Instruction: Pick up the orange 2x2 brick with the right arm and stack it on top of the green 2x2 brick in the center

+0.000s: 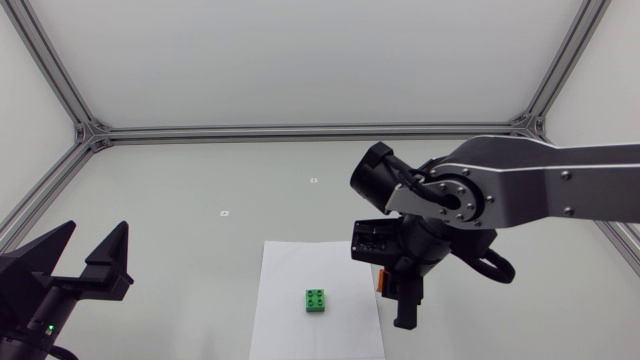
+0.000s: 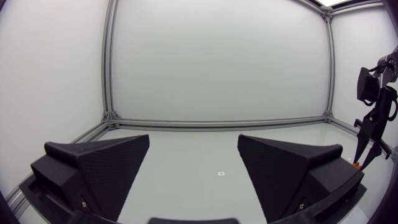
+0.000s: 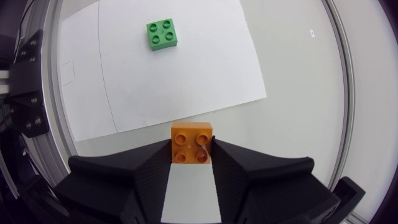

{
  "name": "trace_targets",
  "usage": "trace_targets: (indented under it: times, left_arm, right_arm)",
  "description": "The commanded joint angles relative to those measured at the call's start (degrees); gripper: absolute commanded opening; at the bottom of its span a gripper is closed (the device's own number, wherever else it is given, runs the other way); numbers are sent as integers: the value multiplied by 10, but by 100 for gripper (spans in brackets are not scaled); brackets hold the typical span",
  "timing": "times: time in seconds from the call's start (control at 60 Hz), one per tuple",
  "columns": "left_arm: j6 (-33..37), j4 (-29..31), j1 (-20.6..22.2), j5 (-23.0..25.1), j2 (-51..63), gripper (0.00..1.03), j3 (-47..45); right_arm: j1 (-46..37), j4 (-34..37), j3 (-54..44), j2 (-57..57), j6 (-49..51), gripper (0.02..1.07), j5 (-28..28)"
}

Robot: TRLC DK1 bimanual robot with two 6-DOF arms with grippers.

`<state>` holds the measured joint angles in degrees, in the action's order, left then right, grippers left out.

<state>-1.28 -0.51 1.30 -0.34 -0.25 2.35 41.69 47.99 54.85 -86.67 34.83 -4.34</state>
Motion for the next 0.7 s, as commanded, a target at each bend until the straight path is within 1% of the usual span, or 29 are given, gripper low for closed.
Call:
trace_targets:
  times: [0.0, 0.1, 0.217, 0.683]
  left_arm:
    - [8, 9, -2, 3, -5, 99, -23]
    - [8, 8, -2, 3, -5, 99, -23]
    - [8, 8, -2, 3, -5, 99, -23]
    - [8, 8, -2, 3, -5, 99, -23]
  right_arm:
    - [27, 14, 24, -32, 16, 13, -1]
    - [49, 12, 44, -53, 25, 13, 5]
    - [62, 13, 70, -73, 43, 10, 30]
    - [95, 10, 156, -172, 59, 10, 51]
